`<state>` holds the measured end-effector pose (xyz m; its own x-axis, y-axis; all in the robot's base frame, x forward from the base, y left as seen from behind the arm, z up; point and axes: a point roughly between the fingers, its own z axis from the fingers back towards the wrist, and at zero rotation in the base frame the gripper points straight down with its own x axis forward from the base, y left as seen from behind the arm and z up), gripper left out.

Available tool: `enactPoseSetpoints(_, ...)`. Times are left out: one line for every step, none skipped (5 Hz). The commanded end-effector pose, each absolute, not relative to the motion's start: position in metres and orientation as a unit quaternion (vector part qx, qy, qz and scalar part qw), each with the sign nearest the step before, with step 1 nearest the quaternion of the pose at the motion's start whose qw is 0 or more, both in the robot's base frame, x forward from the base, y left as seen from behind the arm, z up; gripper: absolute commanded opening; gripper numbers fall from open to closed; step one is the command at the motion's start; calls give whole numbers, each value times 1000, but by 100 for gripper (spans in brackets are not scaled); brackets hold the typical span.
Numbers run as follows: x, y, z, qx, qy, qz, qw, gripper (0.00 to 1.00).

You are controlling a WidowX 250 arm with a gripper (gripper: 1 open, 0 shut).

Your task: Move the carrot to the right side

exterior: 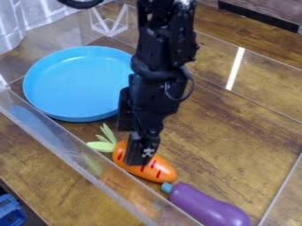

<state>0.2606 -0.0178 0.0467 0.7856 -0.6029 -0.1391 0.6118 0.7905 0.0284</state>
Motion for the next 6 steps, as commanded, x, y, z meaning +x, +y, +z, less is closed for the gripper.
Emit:
enactPoseSetpoints(265, -22, 42, 40, 45, -334, 941, 100)
enactPoseSetpoints(267, -22, 28, 40, 45, -335, 940, 100)
enactPoseSetpoints(269, -22, 26, 40, 44, -335, 940, 100)
enactPoseSetpoints(270, -21, 25, 37, 43, -334, 941, 0)
enactPoseSetpoints(269, -23, 25, 29, 40, -330, 943, 0)
enactPoseSetpoints(268, -24, 26, 22, 38, -325, 945, 0)
